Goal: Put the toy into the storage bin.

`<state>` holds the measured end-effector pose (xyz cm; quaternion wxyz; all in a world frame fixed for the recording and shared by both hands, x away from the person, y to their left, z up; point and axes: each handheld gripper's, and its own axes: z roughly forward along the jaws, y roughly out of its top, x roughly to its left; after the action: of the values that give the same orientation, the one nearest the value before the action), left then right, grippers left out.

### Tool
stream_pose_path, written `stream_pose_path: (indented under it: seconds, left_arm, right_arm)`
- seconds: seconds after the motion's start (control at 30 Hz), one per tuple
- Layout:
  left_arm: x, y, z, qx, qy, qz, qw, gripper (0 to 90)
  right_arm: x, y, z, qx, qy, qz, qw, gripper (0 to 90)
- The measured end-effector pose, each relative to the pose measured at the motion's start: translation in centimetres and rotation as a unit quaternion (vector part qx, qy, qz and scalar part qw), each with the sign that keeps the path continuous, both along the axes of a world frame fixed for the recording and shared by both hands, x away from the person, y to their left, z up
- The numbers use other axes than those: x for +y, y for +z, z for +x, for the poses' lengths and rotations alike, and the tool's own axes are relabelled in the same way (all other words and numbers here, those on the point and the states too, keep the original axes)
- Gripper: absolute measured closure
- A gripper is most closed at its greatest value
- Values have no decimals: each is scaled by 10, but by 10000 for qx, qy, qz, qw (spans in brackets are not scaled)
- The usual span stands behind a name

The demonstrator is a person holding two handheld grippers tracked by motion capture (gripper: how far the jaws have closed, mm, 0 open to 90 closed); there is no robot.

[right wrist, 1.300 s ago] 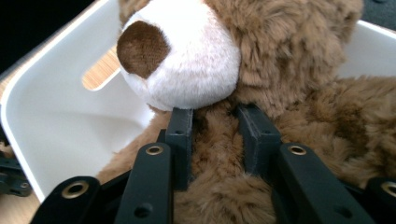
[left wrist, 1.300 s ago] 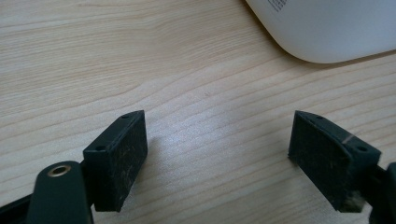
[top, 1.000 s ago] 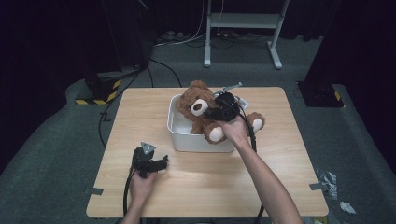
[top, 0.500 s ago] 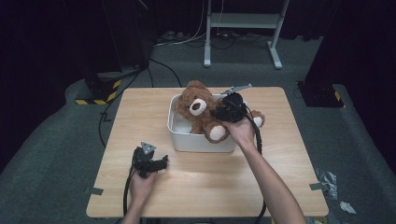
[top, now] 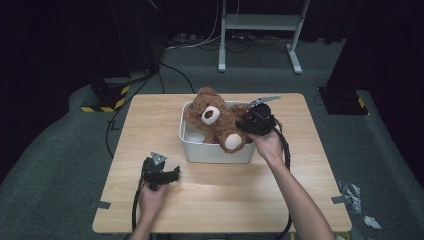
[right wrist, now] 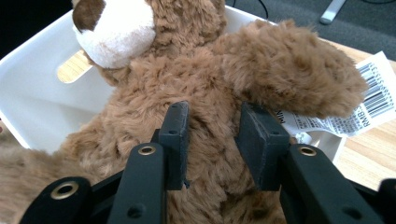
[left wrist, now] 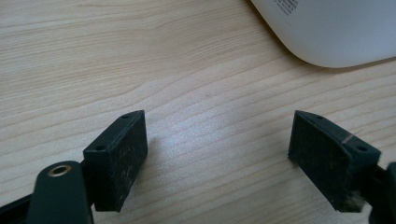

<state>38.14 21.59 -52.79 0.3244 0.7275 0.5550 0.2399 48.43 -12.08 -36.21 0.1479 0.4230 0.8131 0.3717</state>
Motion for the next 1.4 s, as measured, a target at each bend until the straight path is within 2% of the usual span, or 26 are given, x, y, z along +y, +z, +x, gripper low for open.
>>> stream_pose_path:
  seconds: [0.27, 0.37, 0.43, 0.57, 0.87, 1.2, 1.4]
  left_arm:
    - [0, 0, 0, -5, -13, 39, 10000, 196]
    - [0, 0, 0, -5, -10, 36, 10000, 196]
    - [0, 0, 0, -4, -8, 33, 10000, 196]
    - [0, 0, 0, -3, -5, 32, 10000, 197]
    - [0, 0, 0, -5, -3, 32, 10000, 197]
    - [0, 0, 0, -5, -4, 34, 10000, 197]
    - [0, 0, 0, -4, -5, 35, 10000, 197]
  right_arm:
    - [5, -7, 7, 113, 40, -139, 9998, 634]
    - [11, -15, 11, 160, 56, -317, 9994, 634]
    - [16, -18, 12, 245, 95, -344, 9991, 631]
    - [16, -20, 10, 98, 107, -223, 9996, 634]
    - [-3, -13, -6, -111, 90, 136, 9998, 629]
    - [-27, -6, -24, -386, -25, 489, 9981, 622]
    - [-42, -1, -34, -536, -93, 558, 9970, 622]
